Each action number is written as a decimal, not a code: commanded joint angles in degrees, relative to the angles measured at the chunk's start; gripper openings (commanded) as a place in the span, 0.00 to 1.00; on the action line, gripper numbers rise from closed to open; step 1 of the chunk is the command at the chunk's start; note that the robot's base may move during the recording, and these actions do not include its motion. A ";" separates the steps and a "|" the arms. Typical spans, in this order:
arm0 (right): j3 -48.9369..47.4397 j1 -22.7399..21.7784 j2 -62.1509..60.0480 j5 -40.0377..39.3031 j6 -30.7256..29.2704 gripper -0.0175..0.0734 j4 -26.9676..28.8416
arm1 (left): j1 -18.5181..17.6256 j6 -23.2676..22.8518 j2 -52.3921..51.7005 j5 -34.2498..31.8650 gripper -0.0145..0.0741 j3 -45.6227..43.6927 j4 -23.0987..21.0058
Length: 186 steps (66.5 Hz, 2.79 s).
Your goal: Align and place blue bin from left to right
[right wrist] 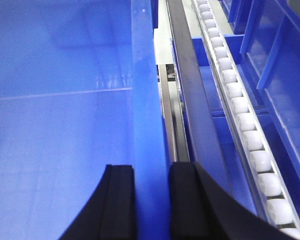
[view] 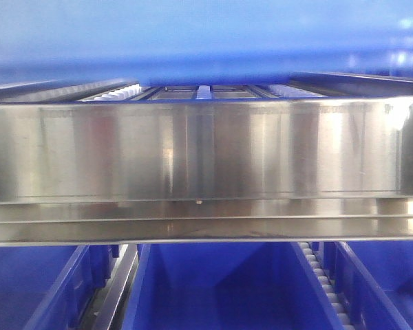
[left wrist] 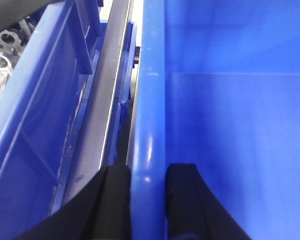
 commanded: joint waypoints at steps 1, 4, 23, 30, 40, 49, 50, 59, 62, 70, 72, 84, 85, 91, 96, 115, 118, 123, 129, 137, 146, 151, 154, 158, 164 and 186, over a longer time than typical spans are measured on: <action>-0.66 0.66 -0.73 -7.23 1.12 0.11 -0.25 | -1.21 -0.61 -0.80 -5.61 0.04 -0.64 0.02; -0.66 0.66 -0.73 -7.23 1.12 0.11 -0.25 | -1.21 -0.61 -0.80 -5.61 0.04 -0.64 0.27; 0.68 1.23 -0.73 -6.96 1.12 0.11 -0.33 | -1.21 -2.09 -0.80 -5.61 0.04 -0.64 2.31; 0.67 1.81 -0.85 -6.65 1.12 0.11 -0.45 | -1.21 -2.15 -0.80 -5.61 0.04 -0.64 2.34; 0.67 1.81 -1.21 -7.81 1.12 0.11 -0.49 | -1.21 -2.15 -0.80 -5.61 0.04 -0.64 2.34; 0.67 1.81 -1.21 -7.70 1.12 0.11 -0.49 | -1.21 -2.14 -0.80 -5.71 0.04 -0.64 2.34; 0.67 1.81 -1.21 -7.70 1.12 0.11 -0.49 | -1.21 -2.14 -0.80 -5.71 0.04 -0.64 2.34; 0.67 1.81 -1.21 -7.80 1.12 0.11 -0.49 | -1.21 -2.14 -0.80 -5.58 0.04 -0.64 2.34; 0.67 1.81 -1.21 -7.80 1.12 0.11 -0.49 | -1.21 -2.14 -0.80 -5.58 0.04 -0.64 2.34; 0.67 1.81 -1.21 -7.80 1.12 0.11 -0.49 | -1.21 -2.14 -0.80 -5.58 0.04 -0.64 2.34; 0.67 1.81 -1.21 -7.80 1.12 0.11 -0.49 | -1.21 -2.14 -0.80 -5.49 0.04 -0.64 2.34; 0.67 1.81 -1.21 -7.80 1.12 0.11 -0.49 | -1.21 -2.14 -0.80 -5.61 0.04 -0.64 2.99; 0.67 1.81 -1.21 -7.80 1.12 0.11 -0.49 | -1.21 -2.14 -0.80 -5.61 0.04 -0.64 3.14; 0.67 1.81 -1.21 -7.80 1.12 0.11 -0.49 | -1.21 -2.14 -0.80 -5.61 0.04 -0.64 3.64; 0.67 1.81 -1.21 -7.80 1.12 0.11 -0.49 | -1.21 -2.14 -0.80 -5.61 0.04 -0.64 3.64; 0.67 1.81 -1.21 -7.80 1.12 0.11 -0.49 | -1.21 -2.14 -0.80 -5.61 0.04 -0.64 3.64; 0.67 1.81 -1.21 -7.80 1.12 0.11 -0.49 | -1.21 -2.14 -0.80 -5.61 0.04 -0.64 3.64; 0.67 1.81 -1.21 -7.80 1.12 0.11 -0.49 | -1.21 -2.14 -0.80 -5.61 0.04 -0.64 3.64; 0.67 1.81 -1.21 -7.80 1.12 0.11 -0.49 | -1.21 -2.14 -0.80 -5.61 0.04 -0.64 3.64; 0.67 1.81 -1.21 -7.80 1.12 0.11 -0.49 | -1.21 -2.14 -0.80 -5.61 0.04 -0.64 3.64; 0.67 1.81 -1.21 -7.80 1.12 0.11 -0.49 | -1.21 -2.14 -0.80 -5.61 0.04 -0.64 3.64; 0.67 1.81 -1.21 -7.80 1.12 0.11 -0.49 | -1.21 -2.14 -0.80 -5.61 0.04 -0.64 3.64; 0.67 1.81 -1.21 -7.80 1.12 0.11 -0.49 | -1.21 -2.14 -0.80 -5.61 0.04 -0.64 3.64; 0.67 1.81 -1.21 -7.80 1.12 0.11 -0.49 | -1.21 -2.14 -0.80 -5.61 0.04 -0.64 3.64; 0.67 1.81 -1.21 -7.80 1.12 0.11 -0.49 | -1.21 -2.14 -0.80 -5.61 0.04 -0.64 3.64; 0.67 1.81 -1.21 -7.80 1.12 0.11 -0.49 | -1.21 -2.14 -0.70 -5.61 0.04 -0.64 3.61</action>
